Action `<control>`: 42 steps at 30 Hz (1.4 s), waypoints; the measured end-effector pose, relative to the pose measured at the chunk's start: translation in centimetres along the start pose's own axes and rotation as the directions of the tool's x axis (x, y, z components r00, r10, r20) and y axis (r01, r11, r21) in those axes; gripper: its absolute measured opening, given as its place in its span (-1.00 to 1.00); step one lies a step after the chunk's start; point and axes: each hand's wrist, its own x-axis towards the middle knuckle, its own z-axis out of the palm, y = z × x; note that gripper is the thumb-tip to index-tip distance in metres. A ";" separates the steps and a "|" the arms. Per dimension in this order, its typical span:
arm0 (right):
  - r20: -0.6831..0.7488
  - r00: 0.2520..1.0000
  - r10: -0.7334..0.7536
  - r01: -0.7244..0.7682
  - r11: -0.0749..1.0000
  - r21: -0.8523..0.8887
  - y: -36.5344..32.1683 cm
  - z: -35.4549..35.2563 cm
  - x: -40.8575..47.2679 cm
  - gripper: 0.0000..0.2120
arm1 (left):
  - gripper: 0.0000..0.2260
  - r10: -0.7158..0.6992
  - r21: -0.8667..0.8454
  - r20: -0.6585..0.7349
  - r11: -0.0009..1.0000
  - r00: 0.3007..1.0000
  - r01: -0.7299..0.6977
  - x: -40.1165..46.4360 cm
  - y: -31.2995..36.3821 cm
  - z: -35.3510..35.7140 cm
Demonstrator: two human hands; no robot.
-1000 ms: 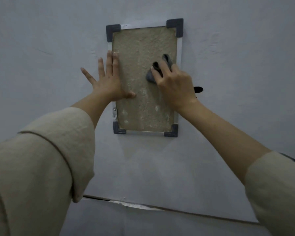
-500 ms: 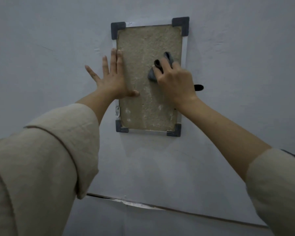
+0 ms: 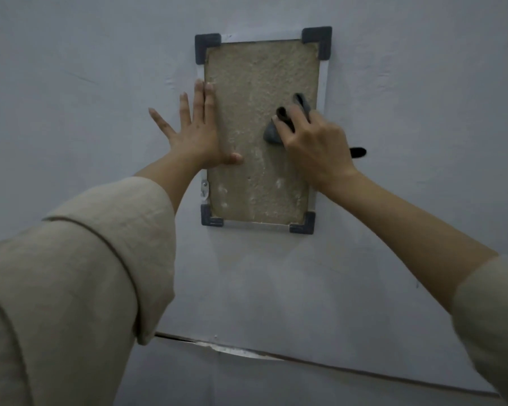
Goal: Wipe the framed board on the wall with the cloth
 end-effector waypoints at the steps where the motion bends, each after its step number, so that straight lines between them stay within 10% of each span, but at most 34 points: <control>1: 0.015 1.000 -0.001 0.001 1.000 0.011 0.0 0.1 1.0 -0.61 | 0.14 -0.004 0.004 0.000 1.000 1.000 0.004 0.0 0.0 0.0; 37: 0.028 0.999 -0.038 0.038 0.999 -0.008 -1.0 -0.7 -1.6 -0.81 | 0.13 -0.004 0.011 -0.004 1.000 1.000 0.004 -0.2 0.1 -0.2; 42: -0.001 0.992 -0.128 0.127 0.990 -0.056 -0.3 -1.0 -8.2 -0.42 | 0.13 0.009 0.012 -0.012 1.000 1.000 -0.008 0.0 -0.2 0.1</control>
